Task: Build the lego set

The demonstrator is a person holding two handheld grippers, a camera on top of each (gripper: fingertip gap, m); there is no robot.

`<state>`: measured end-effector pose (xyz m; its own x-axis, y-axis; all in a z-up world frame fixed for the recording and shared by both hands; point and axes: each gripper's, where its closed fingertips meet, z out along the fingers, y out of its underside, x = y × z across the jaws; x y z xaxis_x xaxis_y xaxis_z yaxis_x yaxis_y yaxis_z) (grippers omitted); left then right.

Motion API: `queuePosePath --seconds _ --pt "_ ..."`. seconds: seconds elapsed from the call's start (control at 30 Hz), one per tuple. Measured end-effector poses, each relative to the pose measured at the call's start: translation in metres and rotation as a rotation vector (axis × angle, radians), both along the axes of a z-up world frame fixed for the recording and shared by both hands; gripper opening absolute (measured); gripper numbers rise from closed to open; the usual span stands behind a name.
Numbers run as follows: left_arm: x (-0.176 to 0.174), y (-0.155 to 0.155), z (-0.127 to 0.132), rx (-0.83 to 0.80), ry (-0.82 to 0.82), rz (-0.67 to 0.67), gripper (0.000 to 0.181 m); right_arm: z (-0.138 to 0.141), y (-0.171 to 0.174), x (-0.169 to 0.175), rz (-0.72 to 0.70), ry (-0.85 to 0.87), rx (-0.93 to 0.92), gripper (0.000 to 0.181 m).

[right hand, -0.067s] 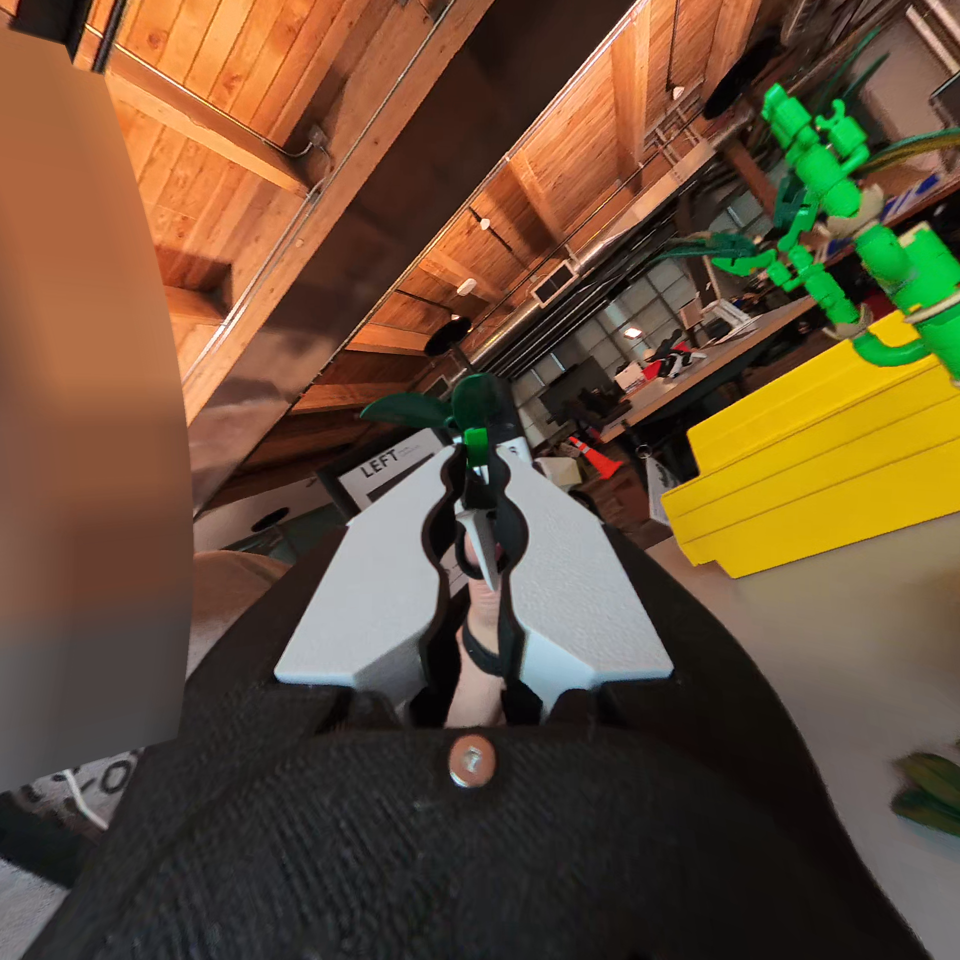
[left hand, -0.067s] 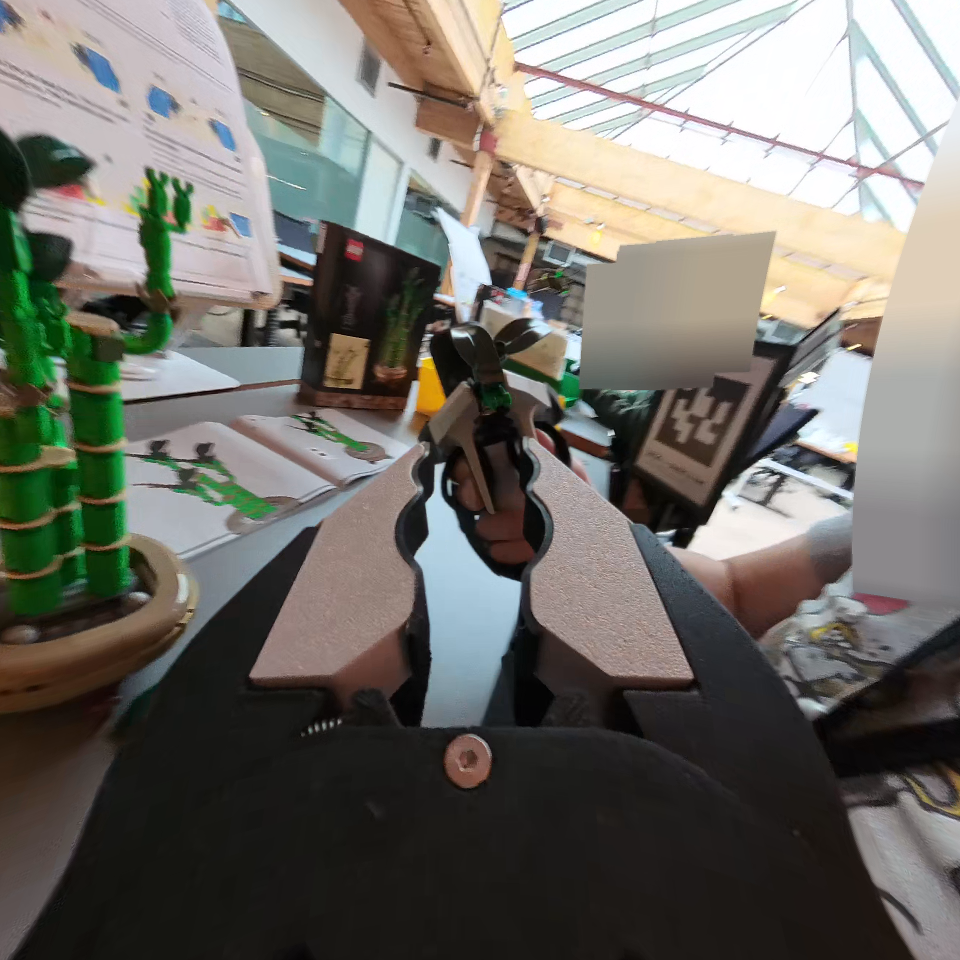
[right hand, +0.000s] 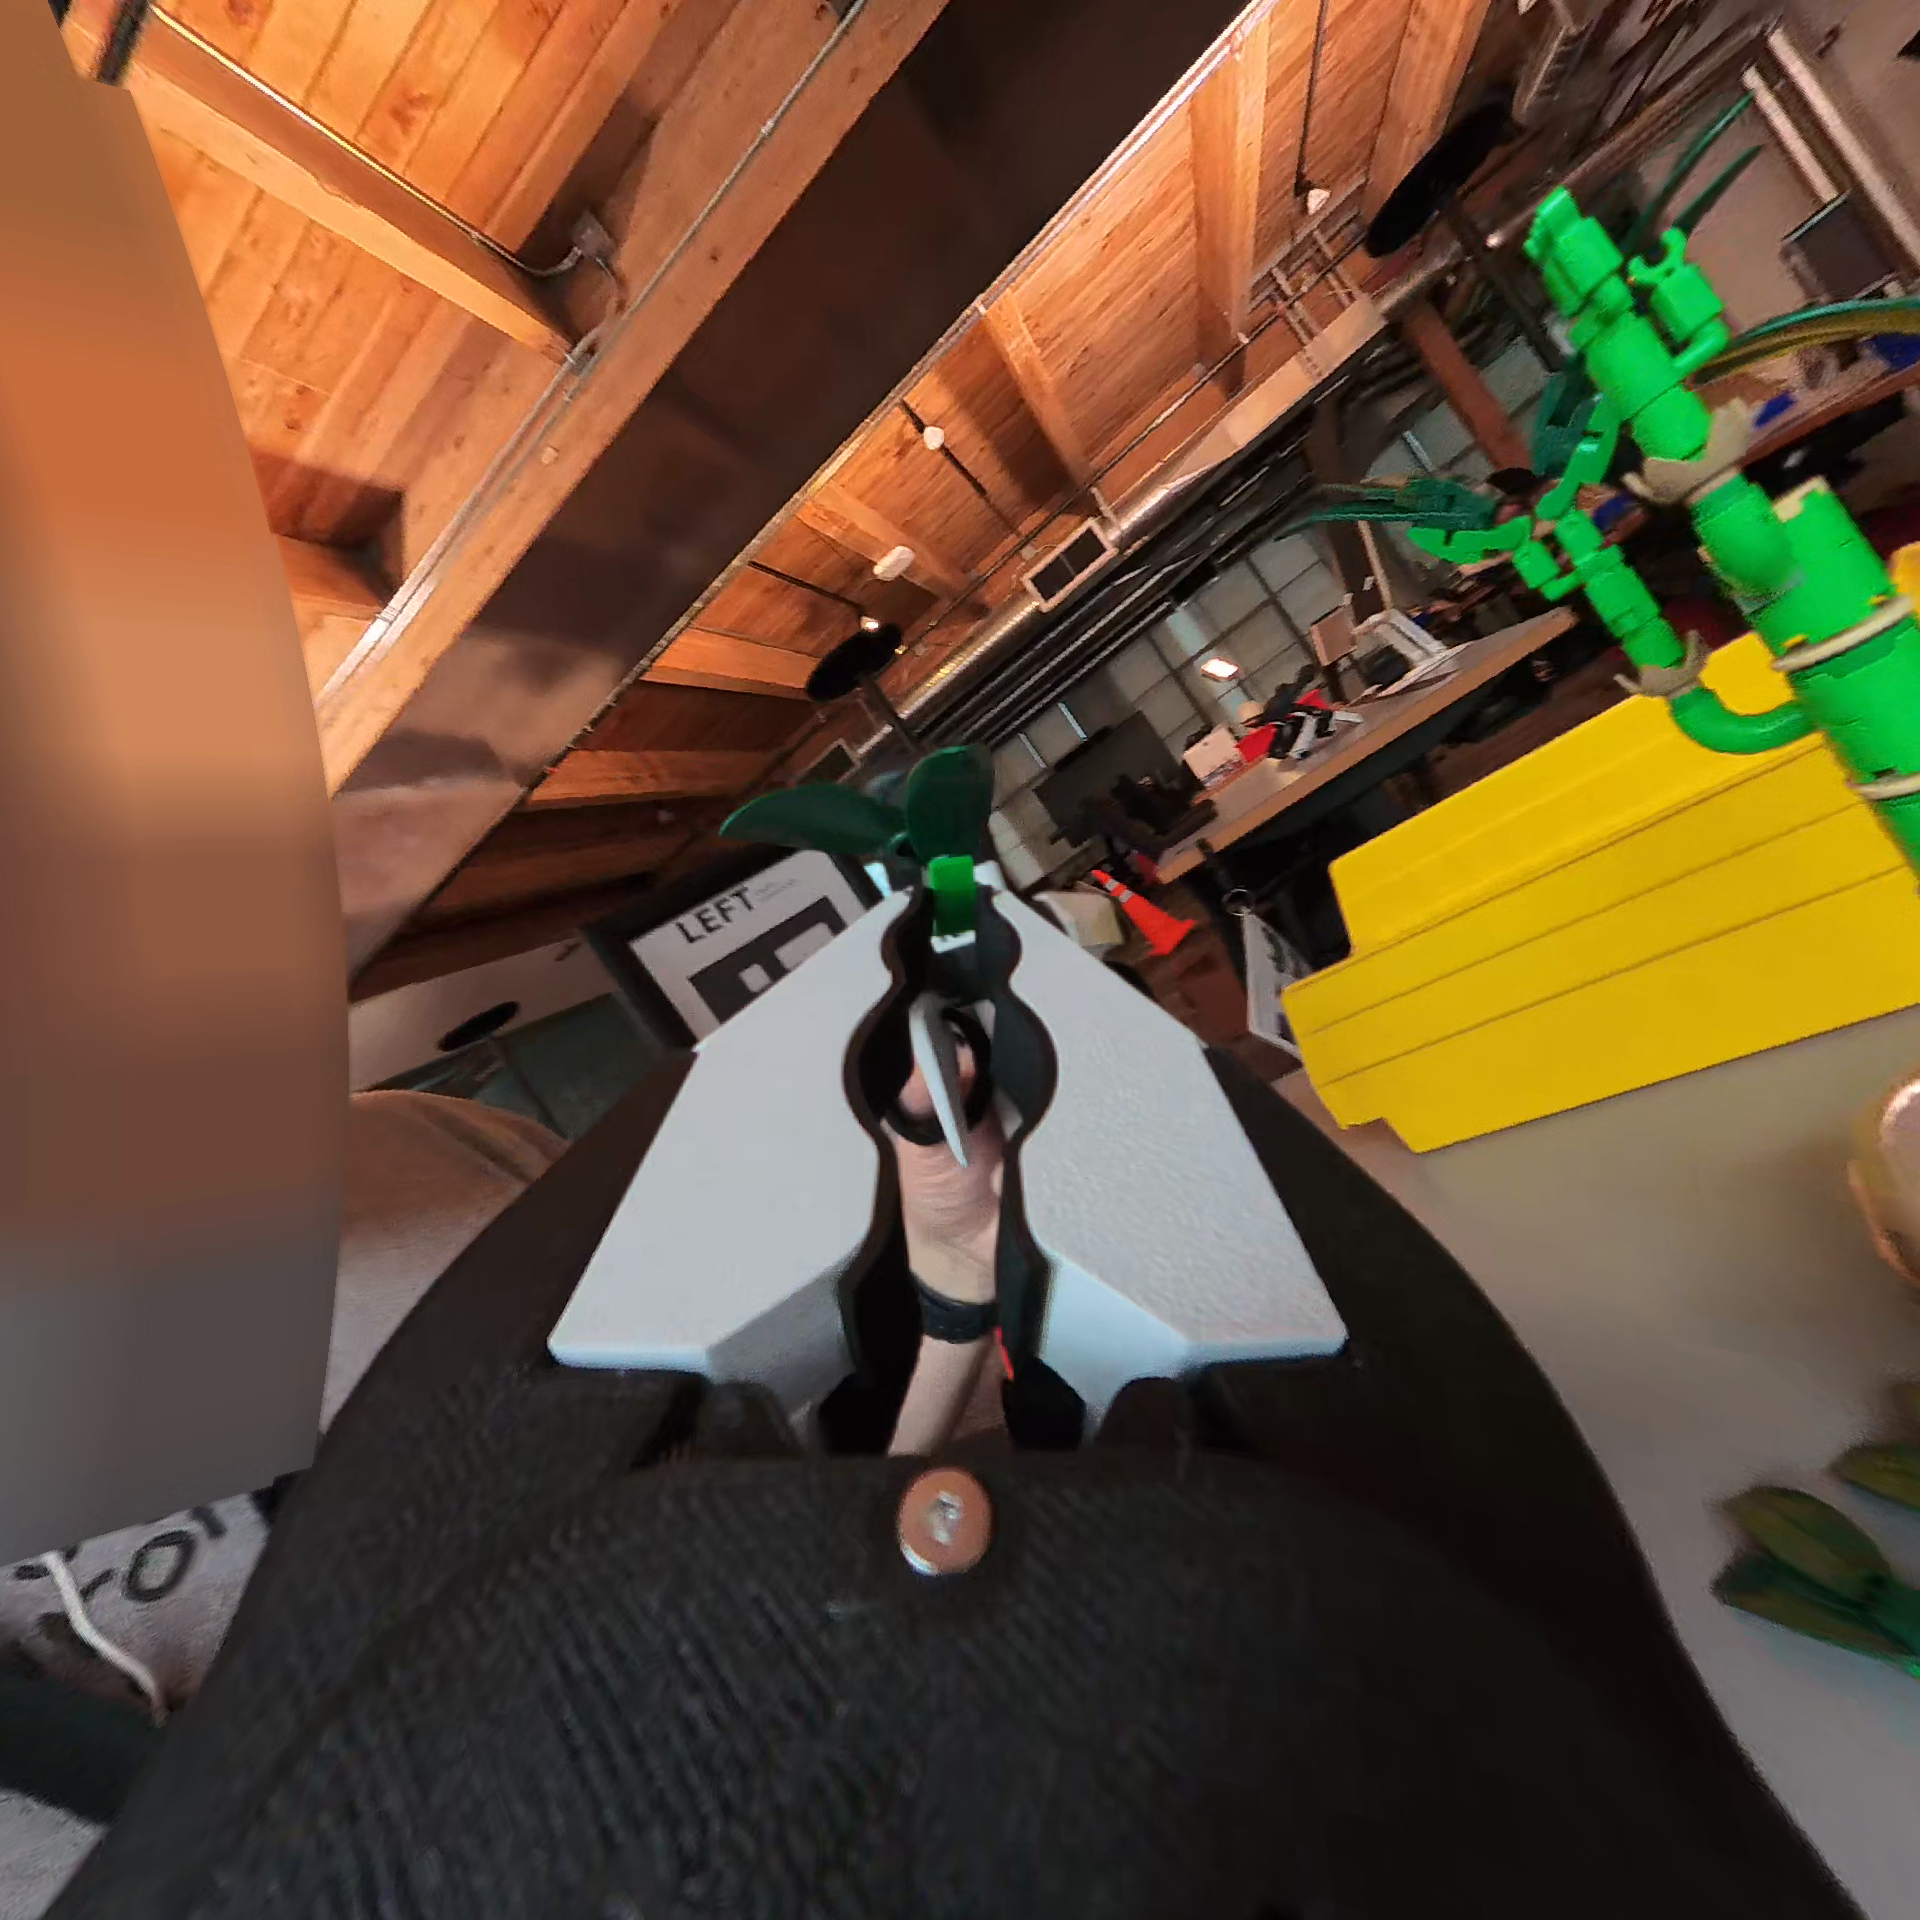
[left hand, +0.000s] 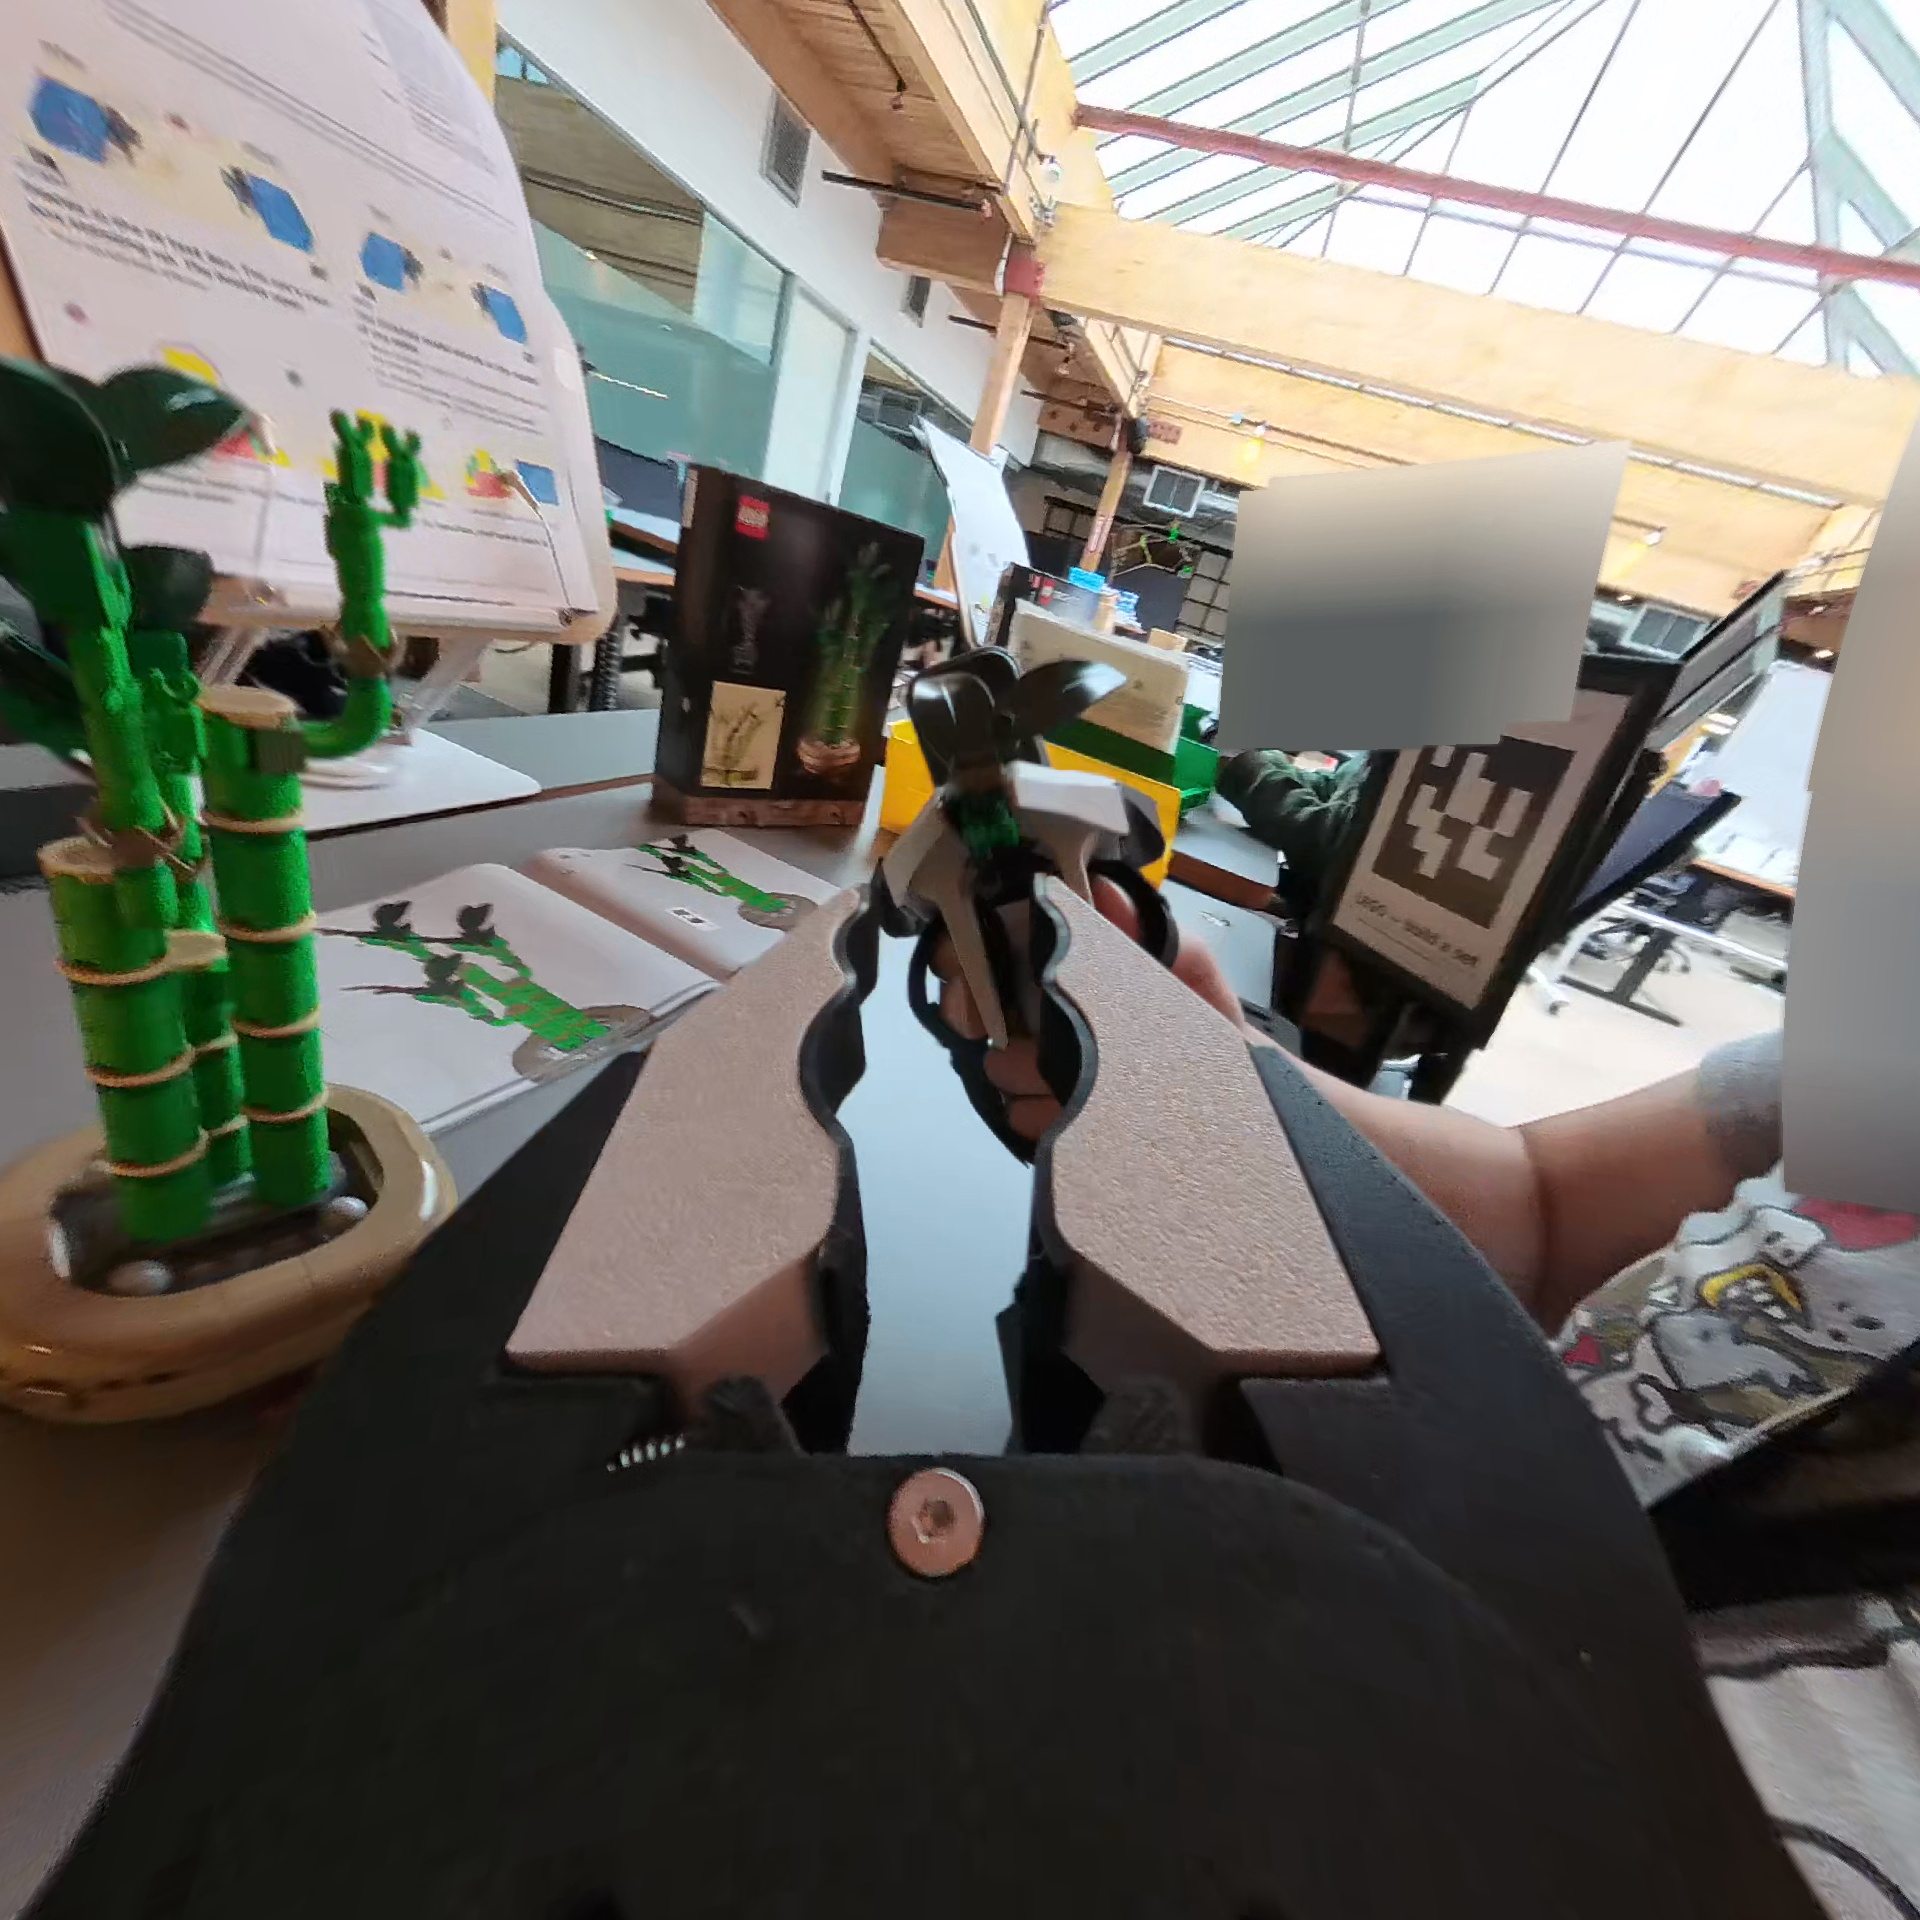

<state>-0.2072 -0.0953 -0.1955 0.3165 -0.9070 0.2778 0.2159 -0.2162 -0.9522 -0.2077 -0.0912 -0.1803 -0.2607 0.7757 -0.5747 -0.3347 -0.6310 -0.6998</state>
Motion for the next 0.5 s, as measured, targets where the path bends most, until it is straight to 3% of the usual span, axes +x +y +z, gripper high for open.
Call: queuePosePath --seconds 0.2,0.5 --pt "0.000 -0.004 0.009 0.007 -0.028 -0.031 0.009 -0.003 -0.003 -0.006 -0.080 -0.070 0.100 0.006" --pt "-0.004 -0.016 0.010 0.052 0.035 -0.103 0.005 0.002 -0.012 -0.006 -0.040 -0.118 0.207 0.016"
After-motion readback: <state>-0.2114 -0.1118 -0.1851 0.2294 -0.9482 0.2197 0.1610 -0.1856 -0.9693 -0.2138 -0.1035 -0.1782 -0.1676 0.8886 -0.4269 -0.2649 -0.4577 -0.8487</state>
